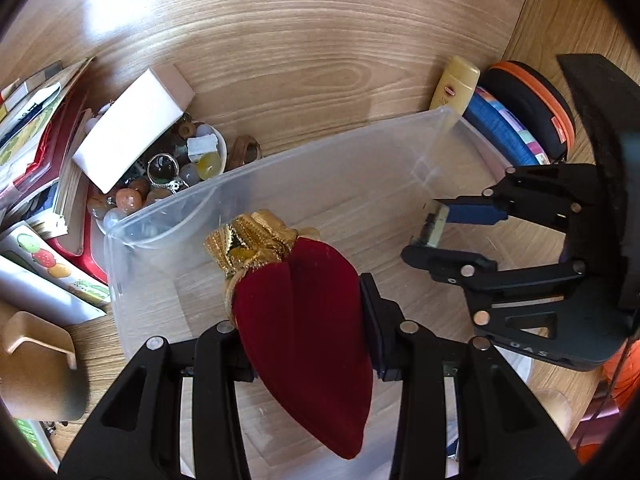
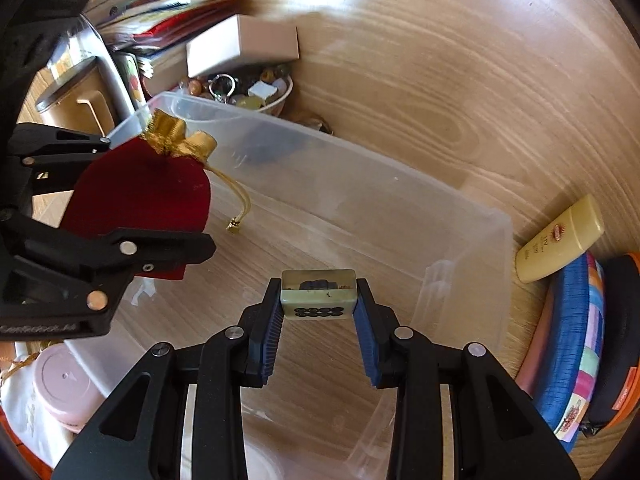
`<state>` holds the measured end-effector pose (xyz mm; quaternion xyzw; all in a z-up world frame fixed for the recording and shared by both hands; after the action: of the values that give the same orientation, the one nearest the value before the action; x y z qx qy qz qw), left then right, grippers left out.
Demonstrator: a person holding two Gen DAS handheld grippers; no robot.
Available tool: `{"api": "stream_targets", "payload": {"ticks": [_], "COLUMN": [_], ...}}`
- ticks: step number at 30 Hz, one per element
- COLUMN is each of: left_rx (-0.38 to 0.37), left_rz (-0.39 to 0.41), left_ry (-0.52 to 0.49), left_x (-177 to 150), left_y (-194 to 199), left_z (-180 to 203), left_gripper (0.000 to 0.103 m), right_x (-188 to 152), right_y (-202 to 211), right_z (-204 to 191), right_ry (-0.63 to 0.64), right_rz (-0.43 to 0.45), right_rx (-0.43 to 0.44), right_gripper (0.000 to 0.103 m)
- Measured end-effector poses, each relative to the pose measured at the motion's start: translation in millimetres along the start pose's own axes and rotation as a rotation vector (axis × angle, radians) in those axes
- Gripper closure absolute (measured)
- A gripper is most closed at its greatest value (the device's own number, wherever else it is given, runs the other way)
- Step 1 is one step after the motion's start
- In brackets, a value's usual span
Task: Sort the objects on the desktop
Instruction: 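Carry both items over the clear box and open both tools to drop them, then withdraw both tools from the clear box toward the remaining items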
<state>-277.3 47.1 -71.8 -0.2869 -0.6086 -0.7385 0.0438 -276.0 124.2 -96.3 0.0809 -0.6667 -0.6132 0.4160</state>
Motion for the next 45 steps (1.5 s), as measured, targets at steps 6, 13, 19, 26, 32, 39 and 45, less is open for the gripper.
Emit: {"api": "stream_targets", "payload": {"ticks": [6,13,19,26,32,39,45], "left_rx": [-0.012,-0.006,0.002,0.026,0.048,0.089,0.119], "left_rz": [-0.009,0.002,0.013,0.062,0.114,0.168,0.215], "left_ry": [0.001,-0.005,-0.002,-0.009,-0.011,0.002,0.016], "left_x": [-1.6,-3.4,-3.5,-4.8,-8.8,-21.0,-40.5], "left_y": [-2.9,-1.8,1.1,19.9,42.9,70.6,100.4], "left_z": [-0.4,2.2,3.1,6.3,7.3,8.3,3.3], "left_gripper": [0.063,0.055,0.051,0.038,0.029,0.019,0.012], "right_x": [4.3,5.4,5.7,7.3,7.7,1.7,-17.3], "right_y": [-9.3,-11.0,-3.3,17.1,42.0,65.9,83.3], "right_z": [0.0,-0.1,2.4,2.4,0.7,-11.0,-6.1], "right_ry": [-0.004,-0.001,-0.011,-0.010,-0.010,-0.038,-0.059], "right_rz": [-0.033,-0.056,-0.033,0.017,0.064,0.118,0.169], "right_rx": [-0.007,-0.036,-0.054,-0.098,-0.130,-0.139,-0.146], "right_gripper": [0.072,0.070,0.053,0.041,0.028,0.025,0.023]}}
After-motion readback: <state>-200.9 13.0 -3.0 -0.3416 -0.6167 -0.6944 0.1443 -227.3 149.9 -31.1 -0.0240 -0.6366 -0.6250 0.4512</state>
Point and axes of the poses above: each gripper's, at about its wrist camera, not at the fingertips, and y roughly against the way its jaws point, z to its right, x to its top, the point moved 3 cm from there along -y, roughly the way its jaws point, and after that the axes turned 3 degrees about -z, right-handed, at the moved point
